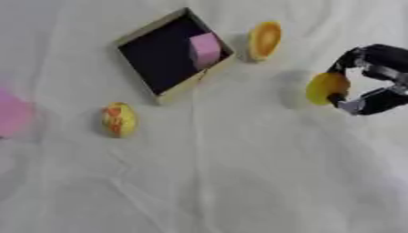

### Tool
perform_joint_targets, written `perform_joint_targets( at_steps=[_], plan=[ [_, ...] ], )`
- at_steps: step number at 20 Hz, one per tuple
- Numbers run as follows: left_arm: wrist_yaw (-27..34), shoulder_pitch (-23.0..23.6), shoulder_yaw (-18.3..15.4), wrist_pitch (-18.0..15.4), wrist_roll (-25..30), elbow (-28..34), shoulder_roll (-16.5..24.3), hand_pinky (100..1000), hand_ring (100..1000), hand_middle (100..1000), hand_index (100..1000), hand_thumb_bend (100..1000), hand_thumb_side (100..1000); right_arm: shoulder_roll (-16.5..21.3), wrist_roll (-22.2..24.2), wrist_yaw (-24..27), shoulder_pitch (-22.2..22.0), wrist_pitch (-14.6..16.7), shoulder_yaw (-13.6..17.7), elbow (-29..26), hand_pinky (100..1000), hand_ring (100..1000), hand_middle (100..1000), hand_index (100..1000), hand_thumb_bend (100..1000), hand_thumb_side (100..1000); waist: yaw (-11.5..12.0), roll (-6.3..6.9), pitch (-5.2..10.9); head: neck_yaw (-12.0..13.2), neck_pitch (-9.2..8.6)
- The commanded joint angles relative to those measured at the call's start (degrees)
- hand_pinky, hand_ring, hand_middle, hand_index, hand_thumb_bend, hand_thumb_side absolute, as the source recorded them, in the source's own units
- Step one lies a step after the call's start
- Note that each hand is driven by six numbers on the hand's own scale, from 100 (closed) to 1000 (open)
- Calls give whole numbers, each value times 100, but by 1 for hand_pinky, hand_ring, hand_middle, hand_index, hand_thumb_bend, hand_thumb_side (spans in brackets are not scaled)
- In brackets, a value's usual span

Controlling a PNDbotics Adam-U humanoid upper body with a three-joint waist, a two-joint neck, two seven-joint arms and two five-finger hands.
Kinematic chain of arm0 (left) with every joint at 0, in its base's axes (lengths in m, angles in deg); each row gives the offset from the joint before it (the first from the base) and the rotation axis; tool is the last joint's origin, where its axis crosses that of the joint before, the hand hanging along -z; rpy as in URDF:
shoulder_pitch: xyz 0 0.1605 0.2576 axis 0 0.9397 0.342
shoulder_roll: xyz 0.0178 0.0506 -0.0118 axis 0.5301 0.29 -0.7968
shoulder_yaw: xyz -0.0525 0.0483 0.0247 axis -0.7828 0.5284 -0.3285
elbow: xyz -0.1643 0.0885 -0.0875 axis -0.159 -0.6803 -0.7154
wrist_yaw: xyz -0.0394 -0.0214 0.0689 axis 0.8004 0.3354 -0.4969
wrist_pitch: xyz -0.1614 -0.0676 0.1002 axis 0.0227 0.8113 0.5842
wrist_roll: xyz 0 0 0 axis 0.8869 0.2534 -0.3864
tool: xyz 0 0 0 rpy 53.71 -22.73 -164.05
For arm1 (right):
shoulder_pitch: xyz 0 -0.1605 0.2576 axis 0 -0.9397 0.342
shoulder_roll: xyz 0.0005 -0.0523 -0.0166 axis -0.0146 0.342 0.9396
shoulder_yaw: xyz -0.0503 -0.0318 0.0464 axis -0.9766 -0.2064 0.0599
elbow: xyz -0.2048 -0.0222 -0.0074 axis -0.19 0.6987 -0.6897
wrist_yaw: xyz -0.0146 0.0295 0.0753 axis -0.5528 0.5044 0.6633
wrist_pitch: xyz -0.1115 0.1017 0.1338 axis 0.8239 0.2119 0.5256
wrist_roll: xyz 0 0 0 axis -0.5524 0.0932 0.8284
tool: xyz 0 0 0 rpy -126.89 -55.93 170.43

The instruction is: Pick up objects on the table and place them in the box.

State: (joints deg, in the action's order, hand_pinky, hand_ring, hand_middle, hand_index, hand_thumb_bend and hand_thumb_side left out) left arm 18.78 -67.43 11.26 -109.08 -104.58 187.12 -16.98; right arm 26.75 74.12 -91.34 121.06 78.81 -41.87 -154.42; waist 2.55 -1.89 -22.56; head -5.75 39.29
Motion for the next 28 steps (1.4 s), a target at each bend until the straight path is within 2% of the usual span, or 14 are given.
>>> perform_joint_targets(
  at_steps=[1,5,8,11,13,16,21,28],
  plan=[
    [21,-17,-23,-10,13,84,88,708,664,656,816,100,564,347,-8,256,243,-41,213,-552,853,764,467,619,100,338,6,-33,87,-21,6],
    [32,-31,-4,-15,32,84,125,709,664,656,816,100,564,264,105,492,862,-74,131,-834,850,761,463,616,100,317,51,-82,100,-72,13],
    [56,-74,28,-19,62,84,161,709,664,657,815,100,565,-64,284,628,1554,-135,-48,-736,854,761,461,616,100,294,109,-125,97,-143,3],
    [100,-164,76,-32,115,84,201,709,665,657,815,100,565,-578,558,658,2291,-146,-291,-333,858,762,455,604,100,309,192,-160,72,-230,-31],
    [139,-253,120,-50,166,84,232,709,665,657,815,100,565,-1000,689,568,2749,-102,-423,97,862,767,455,605,100,275,289,-193,34,-326,-70],
    [200,-359,166,-65,236,84,268,709,665,657,815,100,565,-1576,699,296,3234,111,-475,804,862,771,457,609,100,272,449,-251,-29,-464,-134],
    [264,-581,227,-98,335,84,314,709,663,656,815,100,564,-2216,410,-314,3646,502,-262,1900,869,782,467,626,100,257,788,-405,-242,-704,-350],
    [308,-753,262,-114,415,84,327,708,662,654,815,100,562,-2603,-69,-1059,3840,1009,60,2916,877,805,495,658,100,264,1037,-529,-482,-846,-535]
  ],
)
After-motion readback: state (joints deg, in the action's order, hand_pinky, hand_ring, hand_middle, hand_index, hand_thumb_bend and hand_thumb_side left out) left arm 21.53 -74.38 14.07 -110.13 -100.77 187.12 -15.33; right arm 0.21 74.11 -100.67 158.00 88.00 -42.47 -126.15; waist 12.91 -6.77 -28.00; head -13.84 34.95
